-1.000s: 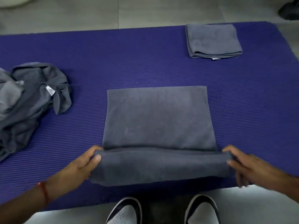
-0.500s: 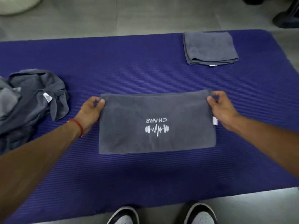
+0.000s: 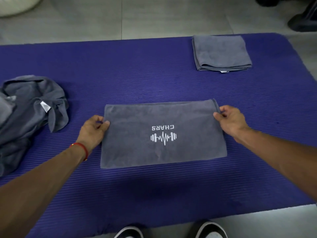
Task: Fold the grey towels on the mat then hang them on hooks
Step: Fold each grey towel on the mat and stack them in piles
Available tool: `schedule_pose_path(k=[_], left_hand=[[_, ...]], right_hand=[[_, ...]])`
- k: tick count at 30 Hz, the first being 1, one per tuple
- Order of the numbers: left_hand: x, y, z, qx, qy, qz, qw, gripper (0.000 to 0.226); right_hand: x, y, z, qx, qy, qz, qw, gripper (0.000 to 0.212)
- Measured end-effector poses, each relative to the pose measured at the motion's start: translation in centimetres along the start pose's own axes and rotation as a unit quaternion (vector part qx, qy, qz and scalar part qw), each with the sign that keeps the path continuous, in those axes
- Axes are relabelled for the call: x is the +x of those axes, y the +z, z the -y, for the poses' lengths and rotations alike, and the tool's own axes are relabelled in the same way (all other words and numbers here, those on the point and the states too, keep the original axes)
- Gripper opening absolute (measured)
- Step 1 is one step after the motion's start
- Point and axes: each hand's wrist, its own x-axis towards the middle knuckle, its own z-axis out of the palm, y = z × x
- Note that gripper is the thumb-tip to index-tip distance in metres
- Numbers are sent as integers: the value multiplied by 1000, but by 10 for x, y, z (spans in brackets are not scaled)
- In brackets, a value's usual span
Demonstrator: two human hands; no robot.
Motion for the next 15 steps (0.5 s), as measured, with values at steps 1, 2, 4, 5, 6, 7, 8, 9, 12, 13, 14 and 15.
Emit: schedule_pose_path(k=[1,2,4,5,6,7,8,9,12,13,14,15], left_hand=[[-1,0,2,13,-8,-2,1000,18],[-4,-1,4,22,-17,-7,1000,21],[-17,-6,9,41,-28,-8,999,33],[-26,-8,11,44,-37,-3,998,42],[-38,-9,13,39,-49,8,998,49],[-49,-10,15,30,-63,24,997,51],[-59,-9,18,19,-73,46,996,48],[-68,-9,21,11,-79,66,995,43],[-79,-11,30,1,-77,85,993,35],[-78,-12,33,11,-83,79,993,33],[-75,-13,35,24,-90,74,993,32],[-73,-13,36,44,-94,66,992,33]], right_hand=[[0,1,-4,-10,13,12,1000,21],[-2,2,-8,-12,24,23,999,24],[-12,-2,-11,4,38,40,998,31],[-19,-5,-13,14,42,46,998,34],[-26,-7,-15,21,46,50,997,36],[-35,-10,-19,26,54,56,997,36],[-44,-12,-25,38,62,68,995,37],[-52,-14,-31,50,69,91,992,38],[-70,-19,-47,20,49,167,984,44],[-71,-23,-48,1,42,178,983,45],[-70,-27,-49,-10,42,183,982,47],[-66,-30,-47,-24,46,191,980,46]])
